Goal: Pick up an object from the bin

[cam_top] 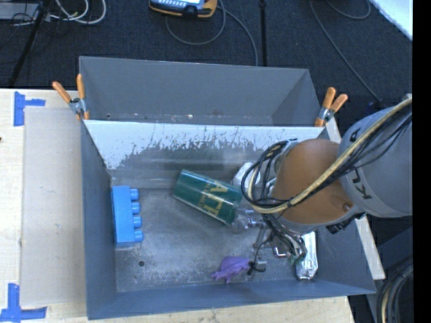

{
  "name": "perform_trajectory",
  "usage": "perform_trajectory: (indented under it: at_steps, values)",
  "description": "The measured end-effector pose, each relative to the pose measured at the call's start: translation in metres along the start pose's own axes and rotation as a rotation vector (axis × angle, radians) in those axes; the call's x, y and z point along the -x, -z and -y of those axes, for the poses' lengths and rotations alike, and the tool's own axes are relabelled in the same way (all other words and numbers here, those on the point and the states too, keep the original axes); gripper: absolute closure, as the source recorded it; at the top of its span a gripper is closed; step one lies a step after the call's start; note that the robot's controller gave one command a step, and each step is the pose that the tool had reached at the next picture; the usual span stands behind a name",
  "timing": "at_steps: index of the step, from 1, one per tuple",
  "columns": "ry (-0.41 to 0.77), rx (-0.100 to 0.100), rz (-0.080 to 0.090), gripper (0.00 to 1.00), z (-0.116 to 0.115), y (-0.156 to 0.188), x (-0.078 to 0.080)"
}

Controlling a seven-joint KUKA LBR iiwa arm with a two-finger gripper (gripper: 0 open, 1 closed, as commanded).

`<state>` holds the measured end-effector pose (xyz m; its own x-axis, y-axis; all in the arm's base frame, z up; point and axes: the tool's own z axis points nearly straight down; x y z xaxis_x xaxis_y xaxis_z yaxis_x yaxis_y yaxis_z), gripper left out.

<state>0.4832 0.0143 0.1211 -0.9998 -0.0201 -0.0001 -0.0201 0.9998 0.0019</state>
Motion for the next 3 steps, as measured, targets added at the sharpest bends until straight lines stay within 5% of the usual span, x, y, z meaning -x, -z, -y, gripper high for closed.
perform_trajectory:
  at_steps: [1,2,3]
  values:
    - [0.069,-0.002,-0.004,0.00,0.002,-0.026,-0.008]
    - [0.122,0.000,0.000,1.00,-0.004,-0.051,-0.012]
    - [0.122,0.000,0.000,1.00,-0.004,-0.051,-0.012]
